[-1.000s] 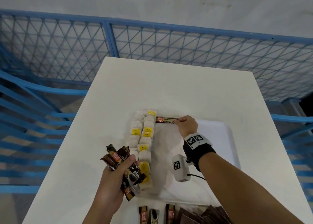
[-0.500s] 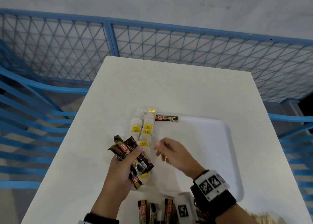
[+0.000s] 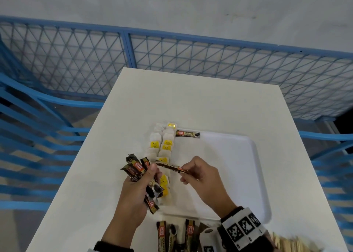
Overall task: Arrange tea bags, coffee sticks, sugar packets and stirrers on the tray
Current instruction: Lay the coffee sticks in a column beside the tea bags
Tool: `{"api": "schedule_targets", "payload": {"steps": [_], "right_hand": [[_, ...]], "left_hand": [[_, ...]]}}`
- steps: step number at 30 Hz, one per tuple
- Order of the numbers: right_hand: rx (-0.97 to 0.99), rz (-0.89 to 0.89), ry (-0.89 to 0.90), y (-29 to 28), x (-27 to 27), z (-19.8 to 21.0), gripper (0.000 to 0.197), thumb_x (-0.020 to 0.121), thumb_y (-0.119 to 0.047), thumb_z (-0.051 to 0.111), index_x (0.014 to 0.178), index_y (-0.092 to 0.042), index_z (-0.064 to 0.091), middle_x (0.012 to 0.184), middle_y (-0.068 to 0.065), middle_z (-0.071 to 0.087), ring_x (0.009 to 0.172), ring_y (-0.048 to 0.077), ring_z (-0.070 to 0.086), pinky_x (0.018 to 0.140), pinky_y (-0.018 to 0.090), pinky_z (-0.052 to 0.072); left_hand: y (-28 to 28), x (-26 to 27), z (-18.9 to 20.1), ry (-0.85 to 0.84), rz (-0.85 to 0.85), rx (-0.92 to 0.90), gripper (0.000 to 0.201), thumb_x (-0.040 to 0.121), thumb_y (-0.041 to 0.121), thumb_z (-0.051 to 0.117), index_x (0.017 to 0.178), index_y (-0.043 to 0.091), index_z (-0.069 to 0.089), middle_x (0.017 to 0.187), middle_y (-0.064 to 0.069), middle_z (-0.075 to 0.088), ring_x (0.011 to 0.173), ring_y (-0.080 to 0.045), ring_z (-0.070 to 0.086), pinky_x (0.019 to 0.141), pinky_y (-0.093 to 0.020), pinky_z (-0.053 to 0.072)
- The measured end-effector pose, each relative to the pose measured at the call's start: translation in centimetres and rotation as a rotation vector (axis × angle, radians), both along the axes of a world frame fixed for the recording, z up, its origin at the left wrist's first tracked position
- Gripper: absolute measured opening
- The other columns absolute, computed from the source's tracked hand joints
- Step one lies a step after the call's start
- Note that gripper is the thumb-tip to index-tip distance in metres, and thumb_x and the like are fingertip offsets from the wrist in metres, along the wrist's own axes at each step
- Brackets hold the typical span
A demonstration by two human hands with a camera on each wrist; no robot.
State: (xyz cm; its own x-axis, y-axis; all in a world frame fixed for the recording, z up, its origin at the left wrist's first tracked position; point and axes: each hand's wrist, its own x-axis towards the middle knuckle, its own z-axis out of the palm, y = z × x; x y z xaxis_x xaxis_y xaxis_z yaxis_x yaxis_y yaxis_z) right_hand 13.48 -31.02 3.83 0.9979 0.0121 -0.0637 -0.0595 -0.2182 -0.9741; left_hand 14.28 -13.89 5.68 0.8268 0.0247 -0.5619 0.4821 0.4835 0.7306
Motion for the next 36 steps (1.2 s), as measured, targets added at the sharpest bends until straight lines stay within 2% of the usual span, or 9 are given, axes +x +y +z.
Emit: {"api": "schedule_targets", "payload": {"steps": [3, 6, 10, 15, 21, 25, 29, 33, 36], "right_hand": [[-0.262, 0.0, -0.285, -0.4, -0.3, -0.4, 0.026, 0.077, -0.003, 0.062, 0.081, -0.028, 0.059, 0.083, -0.015, 0.063, 0.079, 0.002, 0.061, 0.071, 0.016, 0.051], [-0.346, -0.008, -0.39, -0.5, -0.6, -0.6, 0.025, 0.079, -0.004, 0.059, 0.086, -0.027, 0.057, 0.087, -0.012, 0.063, 0.082, 0.0, 0.059, 0.071, 0.012, 0.049], [0.04, 0.064, 0.035, -0.4, -1.0, 0.8, 0.037, 0.077, -0.009, 0.072, 0.103, -0.028, 0.053, 0.092, -0.005, 0.064, 0.077, 0.012, 0.063, 0.073, 0.023, 0.053], [0.602, -0.115, 0.437, 0.8, -1.0, 1.5, 0.055, 0.066, -0.021, 0.071, 0.114, -0.006, 0.052, 0.088, 0.011, 0.064, 0.072, 0.018, 0.064, 0.071, 0.026, 0.056], [0.764, -0.154, 0.459, 2.2, -0.6, 1.4, 0.019, 0.073, -0.022, 0.065, 0.086, -0.009, 0.066, 0.081, 0.003, 0.07, 0.074, 0.014, 0.063, 0.071, 0.025, 0.053], [0.918, -0.229, 0.383, 1.8, -0.2, 2.0, 0.01, 0.085, -0.016, 0.056, 0.083, -0.009, 0.064, 0.088, 0.009, 0.071, 0.085, 0.022, 0.067, 0.082, 0.035, 0.053], [0.782, -0.167, 0.431, 0.5, 0.3, 2.1, 0.014, 0.097, -0.007, 0.038, 0.094, -0.005, 0.052, 0.079, 0.012, 0.063, 0.083, 0.031, 0.064, 0.082, 0.043, 0.053], [0.214, 0.065, 0.419, -0.5, 0.1, 1.5, 0.021, 0.1, -0.017, 0.036, 0.112, -0.016, 0.053, 0.079, 0.003, 0.048, 0.065, 0.011, 0.053, 0.062, 0.021, 0.049], [0.03, 0.222, 0.367, -0.9, -0.2, 1.4, 0.021, 0.097, -0.021, 0.045, 0.112, -0.025, 0.06, 0.076, -0.005, 0.052, 0.059, 0.005, 0.046, 0.056, 0.017, 0.04]], "left_hand": [[0.0, -0.1, 0.0, -0.003, 0.015, -0.057, 0.017, 0.076, 0.019, 0.066, 0.086, 0.006, 0.068, 0.069, -0.006, 0.068, 0.057, -0.012, 0.065, 0.051, -0.024, 0.055], [-0.1, -0.2, 0.1, 0.012, 0.018, -0.04, 0.005, 0.081, 0.006, 0.065, 0.085, 0.004, 0.067, 0.065, -0.007, 0.067, 0.053, -0.012, 0.063, 0.049, -0.023, 0.054], [-0.1, -0.2, -0.4, 0.028, 0.076, 0.008, 0.007, 0.081, -0.002, 0.064, 0.086, 0.002, 0.065, 0.065, -0.008, 0.068, 0.051, -0.013, 0.064, 0.047, -0.023, 0.053], [-0.5, -0.3, -0.5, 0.001, 0.088, 0.016, 0.008, 0.08, 0.0, 0.065, 0.088, 0.004, 0.066, 0.066, -0.005, 0.071, 0.058, -0.016, 0.067, 0.056, -0.03, 0.057], [-1.0, -0.6, -0.4, -0.063, -0.021, 0.086, 0.019, 0.078, 0.002, 0.067, 0.097, 0.003, 0.067, 0.075, -0.006, 0.073, 0.068, -0.017, 0.07, 0.057, -0.027, 0.055], [-0.9, -1.1, -0.7, -0.083, -0.165, 0.236, 0.021, 0.076, 0.002, 0.071, 0.096, 0.006, 0.068, 0.085, -0.01, 0.074, 0.085, -0.027, 0.07, 0.071, -0.033, 0.052], [-1.0, -0.9, -0.8, -0.058, -0.114, 0.284, 0.021, 0.079, 0.004, 0.07, 0.098, 0.009, 0.068, 0.088, -0.009, 0.072, 0.083, -0.025, 0.068, 0.07, -0.035, 0.054], [-1.6, -0.2, -0.2, -0.088, -0.108, 0.276, 0.029, 0.077, 0.009, 0.073, 0.105, 0.012, 0.067, 0.097, -0.006, 0.073, 0.093, -0.022, 0.068, 0.085, -0.039, 0.053], [-1.6, 0.5, 0.1, -0.131, -0.111, 0.3, 0.028, 0.076, 0.006, 0.073, 0.103, 0.011, 0.068, 0.096, -0.006, 0.073, 0.094, -0.021, 0.068, 0.086, -0.036, 0.052]]}}
